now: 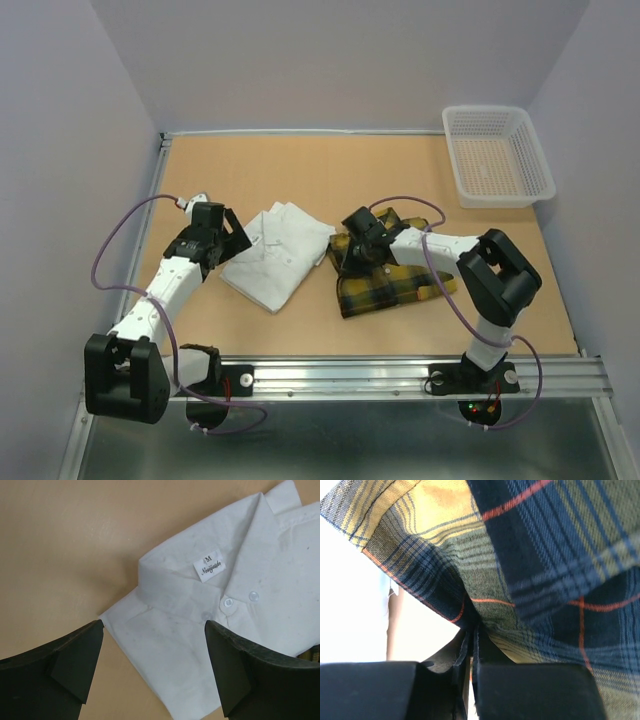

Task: Fold and stack the long sleeve shirts
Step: Neatly place the folded shirt to the corner

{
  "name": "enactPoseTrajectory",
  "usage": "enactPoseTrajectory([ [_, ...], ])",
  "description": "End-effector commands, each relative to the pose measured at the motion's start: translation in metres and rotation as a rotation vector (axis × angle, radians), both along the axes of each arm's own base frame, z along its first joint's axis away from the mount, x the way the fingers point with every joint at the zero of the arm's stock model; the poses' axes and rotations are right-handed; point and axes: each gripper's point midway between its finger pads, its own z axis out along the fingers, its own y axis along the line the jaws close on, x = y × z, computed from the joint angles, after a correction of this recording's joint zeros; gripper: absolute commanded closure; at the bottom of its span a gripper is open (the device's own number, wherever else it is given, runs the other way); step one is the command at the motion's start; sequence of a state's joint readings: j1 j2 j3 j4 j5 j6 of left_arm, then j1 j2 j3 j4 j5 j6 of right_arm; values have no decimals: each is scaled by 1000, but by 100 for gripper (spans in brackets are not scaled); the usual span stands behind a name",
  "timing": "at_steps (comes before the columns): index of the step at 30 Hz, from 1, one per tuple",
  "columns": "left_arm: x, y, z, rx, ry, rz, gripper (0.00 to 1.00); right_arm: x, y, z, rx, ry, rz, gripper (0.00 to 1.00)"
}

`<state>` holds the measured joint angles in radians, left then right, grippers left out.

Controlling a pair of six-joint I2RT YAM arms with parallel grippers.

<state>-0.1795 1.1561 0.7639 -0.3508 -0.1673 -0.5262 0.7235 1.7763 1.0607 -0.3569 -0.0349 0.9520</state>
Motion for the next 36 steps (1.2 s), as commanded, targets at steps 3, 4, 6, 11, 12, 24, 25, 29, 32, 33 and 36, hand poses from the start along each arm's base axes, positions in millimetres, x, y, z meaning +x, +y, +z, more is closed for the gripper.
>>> enactPoseTrajectory([
  [3, -12, 4, -3, -51, -9, 52, 5, 24, 13, 9, -11, -70, -52, 91],
  [4, -15, 6, -6, -56, -2, 69, 5, 32, 18, 17, -5, -97, -38, 83],
  [6, -21, 12, -12, -53, 18, 103, 5, 38, 21, 27, -13, -143, 13, 72],
  [11, -33, 16, -20, -100, 23, 179, 5, 53, 20, 73, -46, -302, 167, 34],
  [12, -37, 16, -23, -107, 34, 186, 5, 60, 22, 87, -44, -340, 199, 30],
  [24, -67, -6, -74, -259, 182, 250, 8, 124, 36, 141, -36, -559, 487, 20],
  [25, -69, -8, -75, -268, 186, 249, 9, 128, 36, 138, -43, -562, 498, 20],
  [29, -70, -7, -77, -286, 171, 278, 13, 139, 44, 126, -36, -555, 548, 14],
  [32, -70, -9, -81, -302, 165, 280, 15, 148, 50, 106, -38, -527, 563, 13],
  [33, -68, -10, -82, -309, 164, 281, 16, 149, 52, 101, -38, -520, 569, 13],
  [36, -67, -13, -86, -320, 178, 279, 17, 153, 58, 84, -29, -493, 590, 14],
])
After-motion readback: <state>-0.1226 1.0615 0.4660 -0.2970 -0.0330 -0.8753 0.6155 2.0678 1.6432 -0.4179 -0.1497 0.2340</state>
